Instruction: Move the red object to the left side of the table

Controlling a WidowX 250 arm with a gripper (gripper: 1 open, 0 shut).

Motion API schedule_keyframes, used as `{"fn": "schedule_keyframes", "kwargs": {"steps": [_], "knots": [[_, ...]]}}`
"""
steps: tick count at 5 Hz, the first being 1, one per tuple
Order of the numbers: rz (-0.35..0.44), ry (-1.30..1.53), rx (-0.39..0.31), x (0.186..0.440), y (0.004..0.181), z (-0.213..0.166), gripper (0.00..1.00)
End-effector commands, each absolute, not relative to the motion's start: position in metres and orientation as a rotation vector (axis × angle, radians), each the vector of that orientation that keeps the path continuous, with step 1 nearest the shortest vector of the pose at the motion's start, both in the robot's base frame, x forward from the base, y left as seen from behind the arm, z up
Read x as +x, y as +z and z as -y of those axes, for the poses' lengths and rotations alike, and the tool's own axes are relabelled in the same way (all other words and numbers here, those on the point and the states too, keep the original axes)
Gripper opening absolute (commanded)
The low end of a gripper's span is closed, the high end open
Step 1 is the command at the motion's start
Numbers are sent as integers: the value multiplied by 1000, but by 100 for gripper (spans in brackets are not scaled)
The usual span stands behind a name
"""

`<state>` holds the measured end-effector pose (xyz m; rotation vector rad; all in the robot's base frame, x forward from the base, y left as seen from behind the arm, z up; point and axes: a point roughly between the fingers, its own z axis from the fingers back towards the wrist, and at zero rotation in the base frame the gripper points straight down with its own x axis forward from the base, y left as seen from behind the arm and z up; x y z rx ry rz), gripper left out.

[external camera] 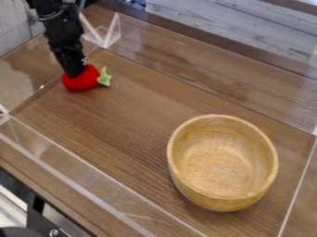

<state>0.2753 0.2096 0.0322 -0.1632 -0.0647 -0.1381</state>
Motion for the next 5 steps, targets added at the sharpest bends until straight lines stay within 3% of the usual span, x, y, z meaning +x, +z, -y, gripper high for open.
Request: {"fn": "schedule_keyframes", "kwargs": {"steps": [1, 5], "knots": [[76, -109, -170, 276, 36, -215, 0], [56, -19, -284, 276, 23, -211, 0]]}}
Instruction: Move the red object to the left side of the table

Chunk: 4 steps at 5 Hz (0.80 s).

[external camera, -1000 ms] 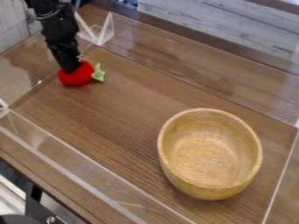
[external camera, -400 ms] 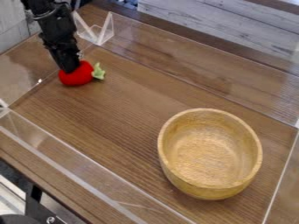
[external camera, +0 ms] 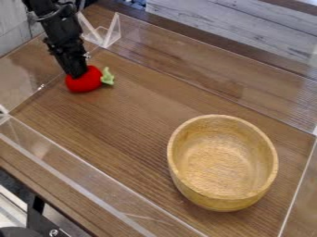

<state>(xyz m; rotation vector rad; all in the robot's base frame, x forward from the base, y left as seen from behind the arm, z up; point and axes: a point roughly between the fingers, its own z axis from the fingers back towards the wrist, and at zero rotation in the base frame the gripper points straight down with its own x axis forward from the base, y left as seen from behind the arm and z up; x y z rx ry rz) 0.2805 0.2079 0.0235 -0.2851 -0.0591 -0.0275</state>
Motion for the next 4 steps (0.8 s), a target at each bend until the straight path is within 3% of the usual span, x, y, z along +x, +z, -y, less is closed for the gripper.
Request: {"fn": "schedule_keyframes", "kwargs": {"steps": [1, 4], "knots": [[51, 6, -312, 276, 21, -211, 0], [60, 85, -389, 275, 23, -216, 0]]}}
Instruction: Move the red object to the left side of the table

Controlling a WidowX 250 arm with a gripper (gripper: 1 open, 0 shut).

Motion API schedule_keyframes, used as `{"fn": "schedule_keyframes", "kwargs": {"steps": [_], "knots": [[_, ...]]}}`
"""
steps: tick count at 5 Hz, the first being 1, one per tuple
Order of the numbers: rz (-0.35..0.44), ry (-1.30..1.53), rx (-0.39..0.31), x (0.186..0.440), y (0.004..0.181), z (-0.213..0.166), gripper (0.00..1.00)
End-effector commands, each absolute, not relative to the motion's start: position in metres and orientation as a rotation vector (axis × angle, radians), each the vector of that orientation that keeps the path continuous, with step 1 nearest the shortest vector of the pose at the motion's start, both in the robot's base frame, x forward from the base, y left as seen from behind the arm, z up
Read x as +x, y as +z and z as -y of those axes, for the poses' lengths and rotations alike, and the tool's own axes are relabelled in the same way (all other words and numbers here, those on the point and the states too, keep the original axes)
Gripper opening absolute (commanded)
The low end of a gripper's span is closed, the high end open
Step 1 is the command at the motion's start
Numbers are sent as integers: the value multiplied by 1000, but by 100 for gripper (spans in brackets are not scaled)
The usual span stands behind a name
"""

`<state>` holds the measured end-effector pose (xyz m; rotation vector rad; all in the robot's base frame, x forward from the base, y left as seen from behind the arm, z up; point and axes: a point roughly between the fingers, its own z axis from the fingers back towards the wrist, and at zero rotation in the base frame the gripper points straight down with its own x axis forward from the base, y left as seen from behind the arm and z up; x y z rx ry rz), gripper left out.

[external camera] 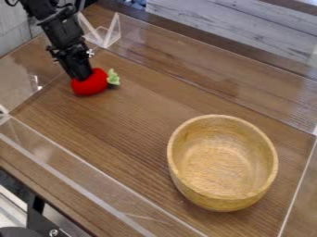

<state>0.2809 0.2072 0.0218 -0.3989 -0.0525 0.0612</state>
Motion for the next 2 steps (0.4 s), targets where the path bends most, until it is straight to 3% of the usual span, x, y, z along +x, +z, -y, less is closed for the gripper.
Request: {"fn": "schedule_keyframes", "kwargs": {"steps": [1, 2], "knots": [[64, 113, -416, 274, 26, -217, 0], [69, 140, -445, 272, 28, -217, 0]]}}
